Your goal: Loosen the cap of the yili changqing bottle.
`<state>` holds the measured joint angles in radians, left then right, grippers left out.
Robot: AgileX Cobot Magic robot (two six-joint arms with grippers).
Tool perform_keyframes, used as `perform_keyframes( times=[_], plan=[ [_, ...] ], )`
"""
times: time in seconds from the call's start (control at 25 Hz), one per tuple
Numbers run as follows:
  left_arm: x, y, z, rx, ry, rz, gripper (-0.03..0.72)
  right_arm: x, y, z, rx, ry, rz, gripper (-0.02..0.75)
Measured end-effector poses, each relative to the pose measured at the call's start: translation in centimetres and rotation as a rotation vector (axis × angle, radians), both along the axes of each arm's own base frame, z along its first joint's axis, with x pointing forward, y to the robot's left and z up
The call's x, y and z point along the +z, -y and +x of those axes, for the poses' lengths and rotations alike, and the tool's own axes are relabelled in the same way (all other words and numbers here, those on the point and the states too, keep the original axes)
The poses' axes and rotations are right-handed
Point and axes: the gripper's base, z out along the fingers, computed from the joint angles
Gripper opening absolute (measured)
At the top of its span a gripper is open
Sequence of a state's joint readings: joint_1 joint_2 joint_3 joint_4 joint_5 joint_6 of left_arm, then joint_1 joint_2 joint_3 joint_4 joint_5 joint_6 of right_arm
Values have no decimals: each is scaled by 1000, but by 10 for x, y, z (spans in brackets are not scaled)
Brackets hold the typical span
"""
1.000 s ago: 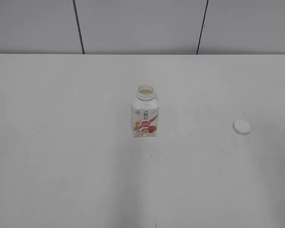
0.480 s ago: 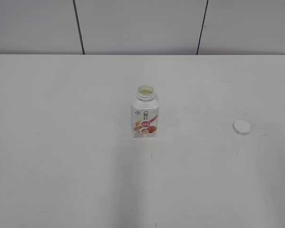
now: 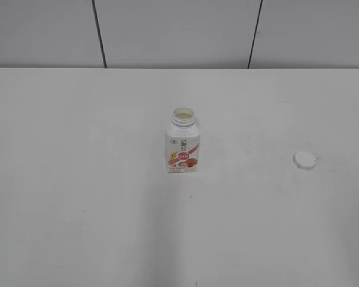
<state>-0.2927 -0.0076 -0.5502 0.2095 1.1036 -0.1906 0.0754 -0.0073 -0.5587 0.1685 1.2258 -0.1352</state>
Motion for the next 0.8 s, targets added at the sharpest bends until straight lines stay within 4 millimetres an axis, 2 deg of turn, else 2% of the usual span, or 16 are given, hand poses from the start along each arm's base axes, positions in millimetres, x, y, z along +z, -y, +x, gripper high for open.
perform_keyframes(
  times=[0.48,0.8],
  plan=[
    [-6,7,5,-51,-3,-34,460,-1,2,2,-18,11,-18,582],
    [-6,7,4,-48,-3,-36,458,-3,5,12,-53,76,-40,582]
  ],
)
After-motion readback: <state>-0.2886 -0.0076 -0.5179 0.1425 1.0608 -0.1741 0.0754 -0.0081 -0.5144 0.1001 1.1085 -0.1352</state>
